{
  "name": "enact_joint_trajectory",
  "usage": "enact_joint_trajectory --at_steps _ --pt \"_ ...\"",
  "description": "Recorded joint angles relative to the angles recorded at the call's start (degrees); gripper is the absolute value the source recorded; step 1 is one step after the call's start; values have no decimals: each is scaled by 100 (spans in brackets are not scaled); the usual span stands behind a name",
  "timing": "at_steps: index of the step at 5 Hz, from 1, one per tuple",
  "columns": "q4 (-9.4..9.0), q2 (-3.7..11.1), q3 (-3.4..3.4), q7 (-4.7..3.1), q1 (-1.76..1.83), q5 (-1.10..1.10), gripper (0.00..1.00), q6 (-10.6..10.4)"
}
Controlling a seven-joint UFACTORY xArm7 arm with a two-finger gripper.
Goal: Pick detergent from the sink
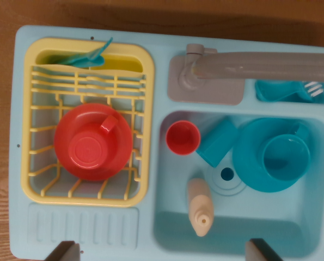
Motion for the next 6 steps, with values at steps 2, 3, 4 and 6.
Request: enact_joint_trajectory --at_steps 2,3,4,6 --pt "-10 1 -1 -5 -1 1 0 -10" --pt "-10 1 -1 -5 -1 1 0 -10" --pt "-58 3 -8 -28 -5 6 0 -60" --pt "-141 7 -19 -68 -13 14 0 -144"
